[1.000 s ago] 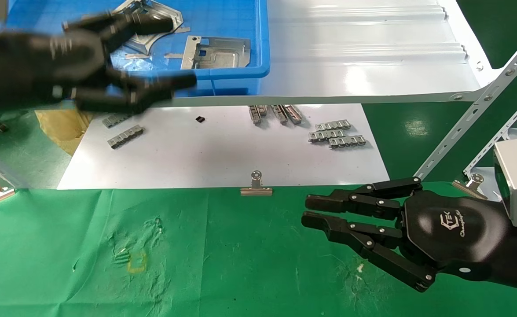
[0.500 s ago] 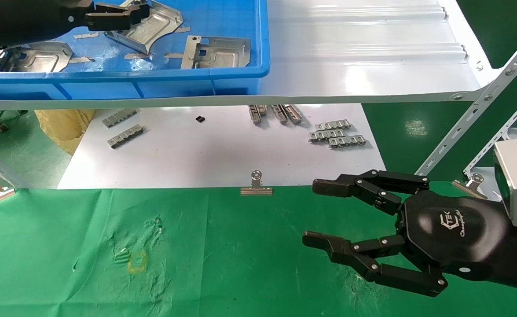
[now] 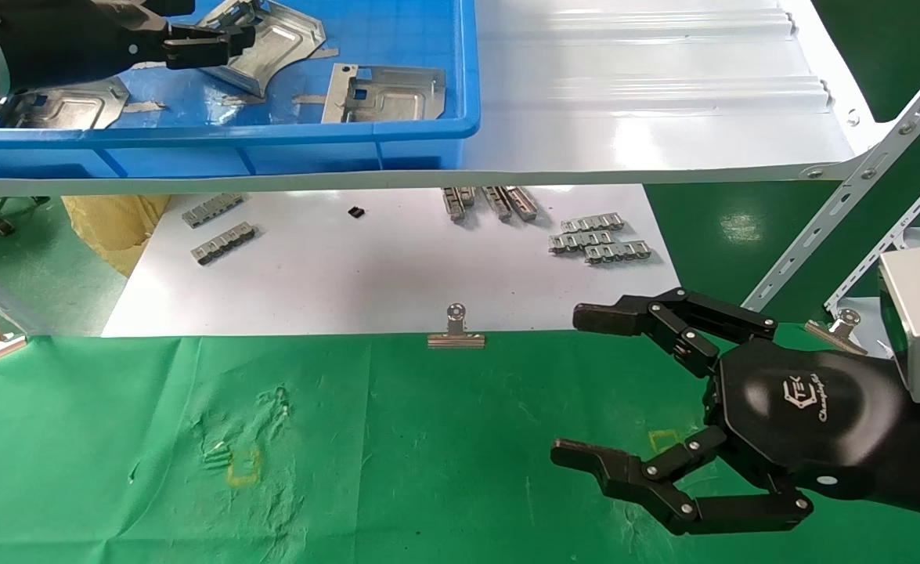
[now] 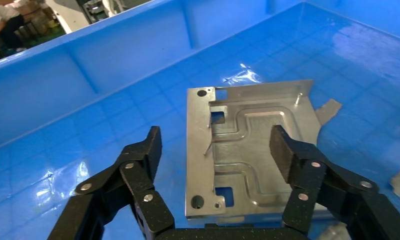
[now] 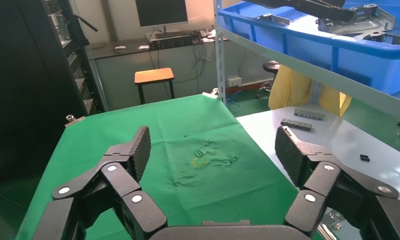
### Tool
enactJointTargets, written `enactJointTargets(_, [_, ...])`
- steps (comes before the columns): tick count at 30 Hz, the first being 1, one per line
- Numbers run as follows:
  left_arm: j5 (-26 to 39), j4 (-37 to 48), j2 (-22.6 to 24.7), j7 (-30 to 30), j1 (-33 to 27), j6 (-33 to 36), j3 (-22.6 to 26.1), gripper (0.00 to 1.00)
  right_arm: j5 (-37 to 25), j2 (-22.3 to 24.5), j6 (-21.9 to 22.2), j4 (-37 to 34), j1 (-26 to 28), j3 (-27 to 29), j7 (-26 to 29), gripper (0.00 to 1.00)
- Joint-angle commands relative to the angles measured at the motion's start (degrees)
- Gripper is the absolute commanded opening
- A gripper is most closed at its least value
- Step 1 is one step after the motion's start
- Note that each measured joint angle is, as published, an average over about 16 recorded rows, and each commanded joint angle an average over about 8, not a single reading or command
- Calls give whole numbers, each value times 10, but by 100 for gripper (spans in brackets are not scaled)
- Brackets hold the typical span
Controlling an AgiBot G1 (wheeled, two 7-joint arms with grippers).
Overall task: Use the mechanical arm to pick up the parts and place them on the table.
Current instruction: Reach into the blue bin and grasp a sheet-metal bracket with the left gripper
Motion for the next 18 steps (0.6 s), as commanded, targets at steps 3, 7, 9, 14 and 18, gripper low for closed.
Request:
enactJointTargets(3, [4,15,7,2,-8,-14,3,0,0,0,0,0,0,0,0,100])
enactJointTargets(7, [7,25,11,3,-13,-28,4,0,0,0,0,0,0,0,0,100])
enactJointTargets(9, [8,29,13,3,-14,-33,5,0,0,0,0,0,0,0,0,100])
enactJointTargets(14, [10,39,16,0,-16,-42,6,0,0,0,0,0,0,0,0,100])
enactJointTargets(18, [8,42,16,-1,-16,-43,5,0,0,0,0,0,0,0,0,100])
